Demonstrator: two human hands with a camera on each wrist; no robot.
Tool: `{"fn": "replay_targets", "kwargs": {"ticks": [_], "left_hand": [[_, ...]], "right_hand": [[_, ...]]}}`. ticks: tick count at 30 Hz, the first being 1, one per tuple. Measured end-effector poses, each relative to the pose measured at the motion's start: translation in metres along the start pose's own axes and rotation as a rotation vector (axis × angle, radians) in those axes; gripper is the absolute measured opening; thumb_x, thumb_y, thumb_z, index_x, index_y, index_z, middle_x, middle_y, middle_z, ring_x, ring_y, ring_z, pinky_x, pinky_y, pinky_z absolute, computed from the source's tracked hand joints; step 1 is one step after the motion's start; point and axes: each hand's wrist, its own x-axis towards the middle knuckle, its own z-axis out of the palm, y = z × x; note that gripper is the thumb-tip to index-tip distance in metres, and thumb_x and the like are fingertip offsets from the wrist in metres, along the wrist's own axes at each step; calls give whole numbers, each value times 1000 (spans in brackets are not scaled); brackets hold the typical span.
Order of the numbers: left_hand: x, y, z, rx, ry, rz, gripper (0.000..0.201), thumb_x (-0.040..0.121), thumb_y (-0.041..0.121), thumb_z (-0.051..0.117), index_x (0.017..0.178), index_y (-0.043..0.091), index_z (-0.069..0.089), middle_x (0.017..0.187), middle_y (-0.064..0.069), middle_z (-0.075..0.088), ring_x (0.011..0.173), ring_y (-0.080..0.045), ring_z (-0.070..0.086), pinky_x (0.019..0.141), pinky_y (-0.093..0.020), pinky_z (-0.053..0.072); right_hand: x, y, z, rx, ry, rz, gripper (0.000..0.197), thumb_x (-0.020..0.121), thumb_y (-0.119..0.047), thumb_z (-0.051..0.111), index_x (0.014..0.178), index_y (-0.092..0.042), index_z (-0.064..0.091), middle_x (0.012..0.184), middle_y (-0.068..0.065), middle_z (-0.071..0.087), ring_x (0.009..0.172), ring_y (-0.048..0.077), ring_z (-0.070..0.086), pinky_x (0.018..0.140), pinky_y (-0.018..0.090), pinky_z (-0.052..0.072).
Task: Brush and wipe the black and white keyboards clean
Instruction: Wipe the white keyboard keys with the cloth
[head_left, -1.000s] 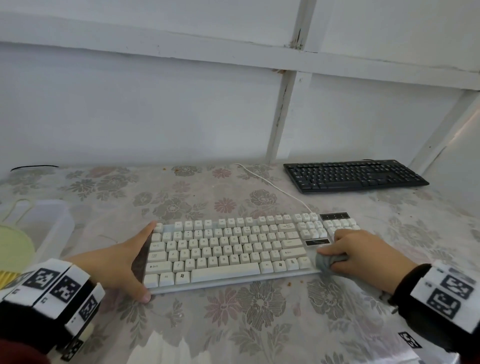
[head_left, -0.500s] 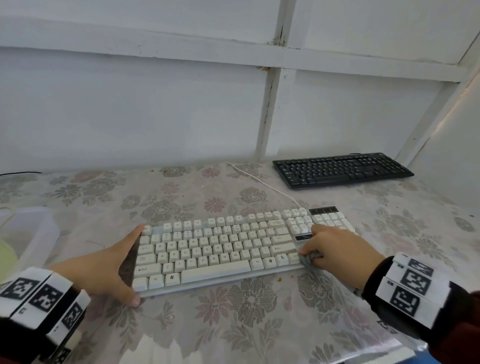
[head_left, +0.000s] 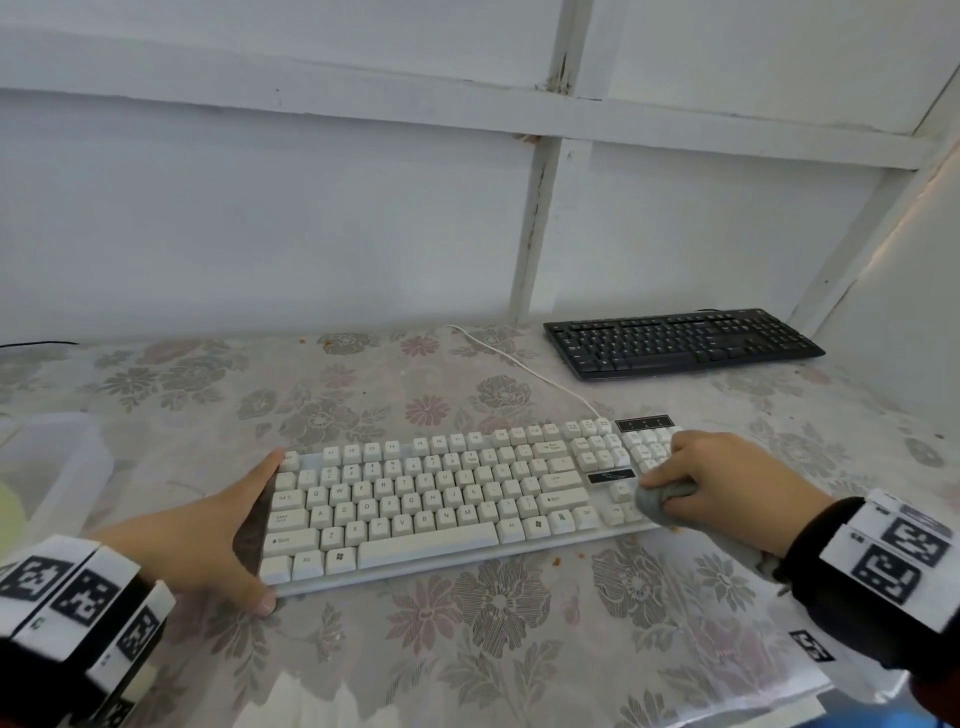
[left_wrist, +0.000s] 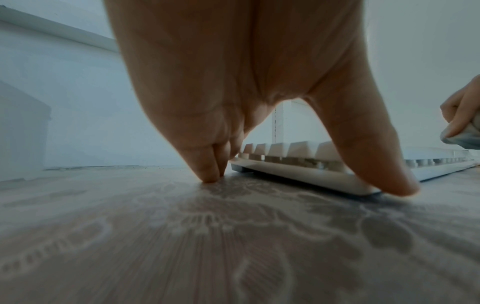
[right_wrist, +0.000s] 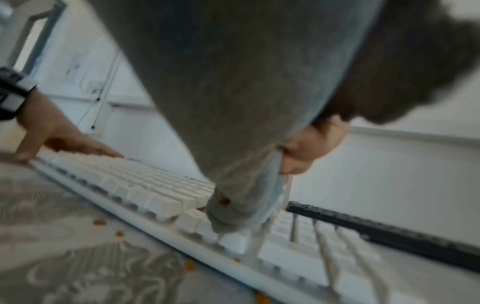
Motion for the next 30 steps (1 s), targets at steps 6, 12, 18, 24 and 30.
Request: {"fn": "replay_targets", "kwargs": {"ticks": [6, 12, 18, 24, 30], "left_hand": [[6, -9, 0, 2, 12, 18, 157, 27, 58, 89, 133, 48, -25, 148, 19, 19, 136, -7, 28, 115, -33, 25], [11, -20, 1, -61, 40, 80, 139, 31, 50, 94, 116, 68, -16, 148, 20, 23, 135, -6, 30, 115, -36, 27], [11, -19, 2, -80, 46, 78, 137, 30, 47, 94, 110, 71, -14, 148, 17, 25, 134, -8, 33, 114, -35, 29], [10, -17, 1, -32, 67, 60, 141, 25, 52, 92, 115, 66, -15, 145, 19, 25, 131, -8, 34, 112, -32, 31], [11, -19, 1, -46, 56, 91, 145, 25, 53, 93, 123, 59, -14, 147, 21, 22, 134, -5, 30, 114, -32, 28]], "right_hand": [[9, -5, 21, 117, -26, -90, 33, 90, -20, 50, 111, -37, 68, 73, -11, 40, 65, 1, 40, 57, 13, 31], [2, 15, 23, -110, -38, 15, 28, 96, -35, 45, 115, -36, 65, 76, -9, 34, 62, 5, 37, 49, 19, 26], [-1, 36, 11, -176, -32, 80, 28, 93, -35, 47, 86, -22, 70, 71, -9, 33, 57, 5, 35, 48, 18, 25], [1, 23, 6, 28, 0, 92, 24, 85, -18, 57, 96, -29, 76, 70, -15, 46, 65, 1, 47, 52, 11, 32], [3, -5, 17, -275, -43, 119, 22, 89, -12, 45, 83, -21, 64, 84, -3, 36, 52, 6, 29, 45, 19, 20]]}}
